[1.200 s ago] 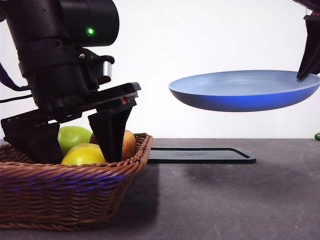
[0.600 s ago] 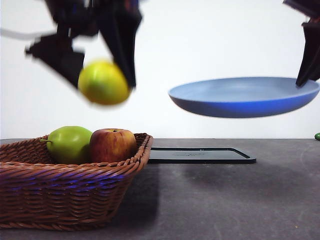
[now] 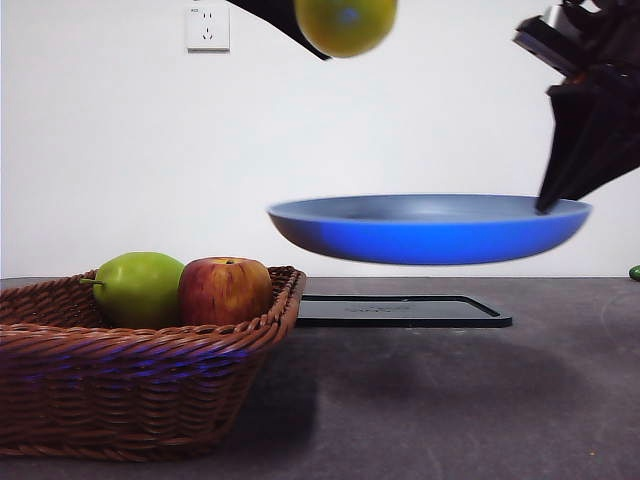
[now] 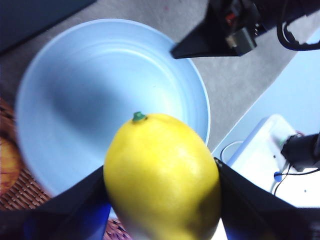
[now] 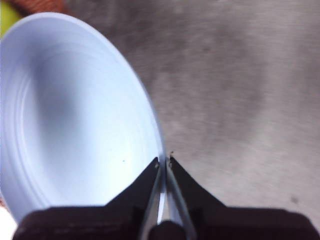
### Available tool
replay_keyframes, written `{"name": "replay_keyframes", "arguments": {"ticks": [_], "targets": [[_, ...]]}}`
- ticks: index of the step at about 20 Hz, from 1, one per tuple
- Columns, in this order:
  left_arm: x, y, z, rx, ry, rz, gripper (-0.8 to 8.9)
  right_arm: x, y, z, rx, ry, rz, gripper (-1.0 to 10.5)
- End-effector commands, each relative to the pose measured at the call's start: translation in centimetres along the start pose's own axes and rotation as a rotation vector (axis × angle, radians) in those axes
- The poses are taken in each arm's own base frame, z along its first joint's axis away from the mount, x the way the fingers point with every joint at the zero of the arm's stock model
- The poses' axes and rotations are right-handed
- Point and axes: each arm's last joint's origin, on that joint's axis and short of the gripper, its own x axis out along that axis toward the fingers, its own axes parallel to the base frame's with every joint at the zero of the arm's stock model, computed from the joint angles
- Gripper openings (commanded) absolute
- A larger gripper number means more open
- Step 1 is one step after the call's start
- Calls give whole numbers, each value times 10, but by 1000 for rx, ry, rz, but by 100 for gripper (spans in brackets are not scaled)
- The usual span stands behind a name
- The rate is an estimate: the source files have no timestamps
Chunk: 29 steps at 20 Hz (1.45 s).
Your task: Take the lemon from the basket,put the lemon in the plate,hand out the plate
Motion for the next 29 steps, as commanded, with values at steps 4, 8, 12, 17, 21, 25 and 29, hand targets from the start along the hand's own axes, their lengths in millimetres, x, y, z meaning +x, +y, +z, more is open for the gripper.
{"name": "replay_keyframes", "arguments": {"ticks": [4,8,12,17,21,25,29], "targets": [[28,-6,2,78,55,30,167,3,15,4,-5,-1,47,3],[49,-2,1,73,115,56,167,4,18,3,-7,12,88,3],[67,0,1,73,149,65,167,4,19,3,-7,12,88,3],[81,3,-1,70,181,95,221,4,18,3,-7,11,88,3],[82,1,-1,83,168,134,358,4,18,3,-7,11,88,3],[82,2,-1,82,170,148,364,4,18,3,-7,11,88,3],[82,1,1,87,140,150,491,4,18,3,-8,11,88,3]]}}
